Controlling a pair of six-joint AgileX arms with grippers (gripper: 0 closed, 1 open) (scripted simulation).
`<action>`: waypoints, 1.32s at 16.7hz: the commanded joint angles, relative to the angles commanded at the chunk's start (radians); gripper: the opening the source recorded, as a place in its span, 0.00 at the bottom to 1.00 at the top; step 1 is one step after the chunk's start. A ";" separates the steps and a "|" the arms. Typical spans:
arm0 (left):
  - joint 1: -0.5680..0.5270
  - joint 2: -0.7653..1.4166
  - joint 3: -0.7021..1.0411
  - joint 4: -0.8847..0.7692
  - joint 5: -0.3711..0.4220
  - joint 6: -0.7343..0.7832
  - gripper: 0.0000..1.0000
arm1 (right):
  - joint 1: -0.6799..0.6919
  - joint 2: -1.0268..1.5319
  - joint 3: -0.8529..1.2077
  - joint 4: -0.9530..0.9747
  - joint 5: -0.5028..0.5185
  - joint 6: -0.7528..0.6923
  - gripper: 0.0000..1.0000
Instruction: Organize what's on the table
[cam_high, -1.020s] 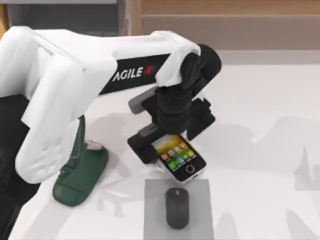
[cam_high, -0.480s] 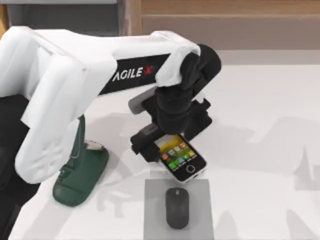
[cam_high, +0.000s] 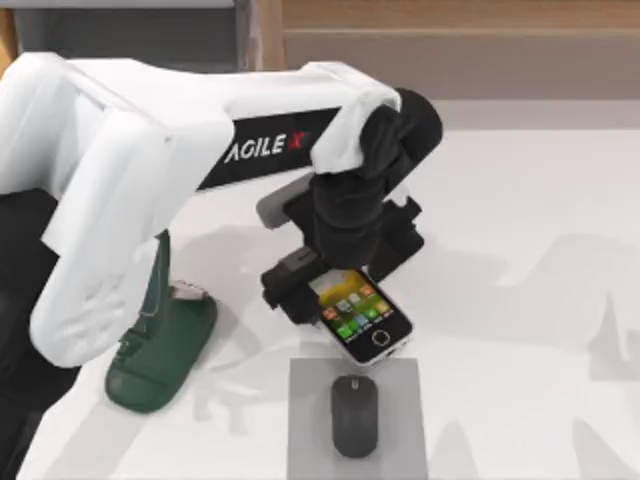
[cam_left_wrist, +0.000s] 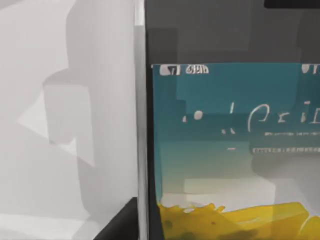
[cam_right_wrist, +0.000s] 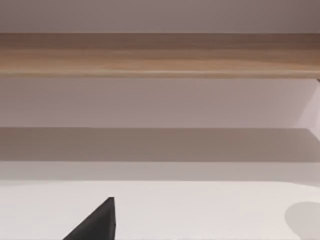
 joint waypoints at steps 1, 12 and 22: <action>0.000 0.000 0.000 0.000 0.000 0.000 0.00 | 0.000 0.000 0.000 0.000 0.000 0.000 1.00; 0.000 -0.052 0.070 -0.103 0.001 0.001 0.00 | 0.000 0.000 0.000 0.000 0.000 0.000 1.00; 0.016 -0.235 -0.058 0.023 0.009 -0.349 0.00 | 0.000 0.000 0.000 0.000 0.000 0.000 1.00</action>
